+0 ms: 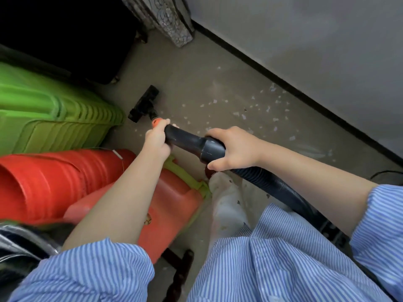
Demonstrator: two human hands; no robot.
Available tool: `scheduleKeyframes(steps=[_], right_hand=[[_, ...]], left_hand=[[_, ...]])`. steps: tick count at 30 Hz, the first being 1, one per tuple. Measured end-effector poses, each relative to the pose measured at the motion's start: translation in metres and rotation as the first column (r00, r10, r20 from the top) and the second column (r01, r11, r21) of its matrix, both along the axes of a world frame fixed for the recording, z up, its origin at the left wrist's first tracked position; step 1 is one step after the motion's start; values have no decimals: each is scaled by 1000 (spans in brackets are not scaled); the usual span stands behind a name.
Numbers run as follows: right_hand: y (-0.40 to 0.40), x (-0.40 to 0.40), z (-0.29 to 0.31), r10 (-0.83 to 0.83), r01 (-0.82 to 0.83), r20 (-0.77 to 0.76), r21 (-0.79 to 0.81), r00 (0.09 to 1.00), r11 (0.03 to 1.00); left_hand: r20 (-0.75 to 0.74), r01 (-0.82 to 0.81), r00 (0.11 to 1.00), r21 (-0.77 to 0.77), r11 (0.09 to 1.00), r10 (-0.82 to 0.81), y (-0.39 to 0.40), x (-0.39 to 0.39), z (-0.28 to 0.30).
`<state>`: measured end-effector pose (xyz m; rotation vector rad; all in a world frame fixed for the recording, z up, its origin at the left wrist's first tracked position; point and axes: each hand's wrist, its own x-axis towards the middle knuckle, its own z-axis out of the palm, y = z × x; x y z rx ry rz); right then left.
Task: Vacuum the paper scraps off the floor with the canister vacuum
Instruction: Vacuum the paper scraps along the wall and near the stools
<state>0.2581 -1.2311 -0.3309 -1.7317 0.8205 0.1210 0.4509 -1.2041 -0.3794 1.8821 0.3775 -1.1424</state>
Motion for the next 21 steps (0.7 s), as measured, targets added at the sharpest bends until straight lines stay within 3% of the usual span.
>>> scheduleKeyframes(steps=[10, 17, 21], right_hand=[[12, 82, -7, 125, -125, -10, -39, 992, 991], [16, 120, -13, 127, -128, -32, -7, 991, 992], [23, 136, -16, 159, -159, -52, -1, 986, 987]], left_hand=[[-29, -169, 985, -31, 985, 168, 33, 79, -22], [26, -134, 991, 67, 989, 132, 40, 118, -43], [-20, -78, 997, 96, 992, 80, 46, 133, -54]])
